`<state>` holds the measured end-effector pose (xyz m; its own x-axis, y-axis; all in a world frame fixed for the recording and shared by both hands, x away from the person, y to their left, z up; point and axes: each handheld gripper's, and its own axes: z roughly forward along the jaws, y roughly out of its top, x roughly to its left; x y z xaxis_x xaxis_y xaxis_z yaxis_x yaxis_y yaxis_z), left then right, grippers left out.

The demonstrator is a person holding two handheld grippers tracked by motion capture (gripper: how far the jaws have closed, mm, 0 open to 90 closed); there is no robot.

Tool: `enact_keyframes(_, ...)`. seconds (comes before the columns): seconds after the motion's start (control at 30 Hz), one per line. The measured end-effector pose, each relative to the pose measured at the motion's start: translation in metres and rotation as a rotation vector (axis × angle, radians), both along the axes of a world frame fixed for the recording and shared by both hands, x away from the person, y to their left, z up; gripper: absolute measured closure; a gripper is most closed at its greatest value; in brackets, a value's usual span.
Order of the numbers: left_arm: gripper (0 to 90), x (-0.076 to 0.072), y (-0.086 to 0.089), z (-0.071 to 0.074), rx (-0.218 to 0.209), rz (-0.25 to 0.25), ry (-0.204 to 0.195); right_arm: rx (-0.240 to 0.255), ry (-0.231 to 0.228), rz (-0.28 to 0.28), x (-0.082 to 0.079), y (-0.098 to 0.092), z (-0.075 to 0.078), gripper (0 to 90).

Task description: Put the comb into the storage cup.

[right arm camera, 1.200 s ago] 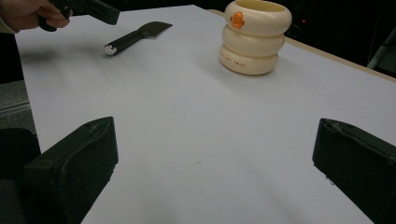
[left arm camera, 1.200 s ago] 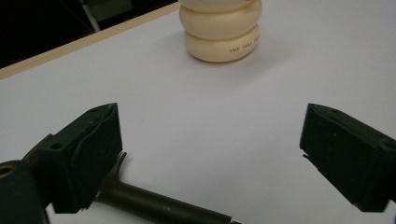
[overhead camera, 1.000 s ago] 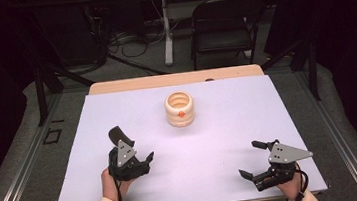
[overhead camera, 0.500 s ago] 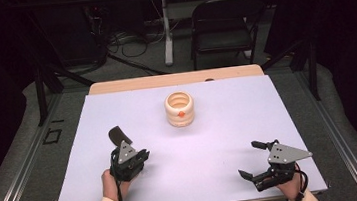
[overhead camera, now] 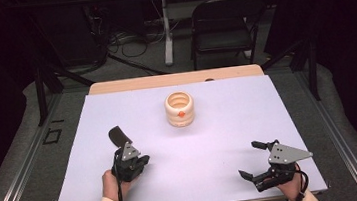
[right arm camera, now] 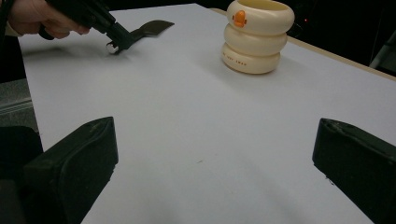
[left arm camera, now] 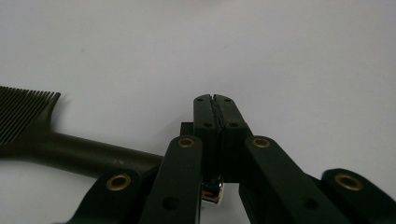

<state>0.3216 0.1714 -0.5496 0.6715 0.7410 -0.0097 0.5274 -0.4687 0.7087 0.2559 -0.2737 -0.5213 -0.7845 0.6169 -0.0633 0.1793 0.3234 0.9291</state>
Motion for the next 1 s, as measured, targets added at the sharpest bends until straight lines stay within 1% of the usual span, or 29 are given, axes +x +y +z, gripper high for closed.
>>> enact_keyframes(0.07,88.4,0.001,0.002,0.000,0.009,-0.002,0.016,-0.002,0.000,-0.001,0.001,0.000,0.000,0.0)
enact_keyframes(0.13,89.4,0.001,0.003,-0.001,0.006,0.007,0.034,-0.001,0.000,-0.001,0.001,0.000,0.000,0.0)
enact_keyframes(0.23,89.7,0.001,0.005,-0.002,0.008,0.017,0.049,0.000,0.001,0.001,0.001,0.000,0.000,0.0)
enact_keyframes(0.37,89.7,0.000,0.009,0.000,0.013,0.029,0.048,0.002,-0.002,0.003,0.000,0.000,0.000,0.0)
enact_keyframes(0.5,89.7,-0.001,0.015,0.000,0.001,0.042,0.047,0.001,0.003,0.000,0.000,0.000,0.000,0.0)
enact_keyframes(0.63,89.7,-0.003,0.020,0.001,-0.005,0.062,0.057,0.001,0.002,0.002,0.000,0.000,0.000,0.0)
enact_keyframes(0.83,89.7,-0.006,0.024,0.002,0.007,0.069,0.061,0.000,-0.004,0.005,0.000,0.001,0.000,0.0)
enact_keyframes(0.87,89.7,-0.007,0.024,0.002,0.009,0.074,0.055,-0.006,-0.003,0.005,0.000,0.001,0.000,0.0)
enact_keyframes(0.97,89.6,-0.007,0.026,0.002,0.012,0.085,0.064,-0.004,0.000,0.002,0.000,0.000,0.000,0.0)
enact_keyframes(1.0,89.7,-0.007,0.027,0.003,0.020,0.083,0.070,-0.003,0.000,0.002,0.000,0.000,0.000,0.0)
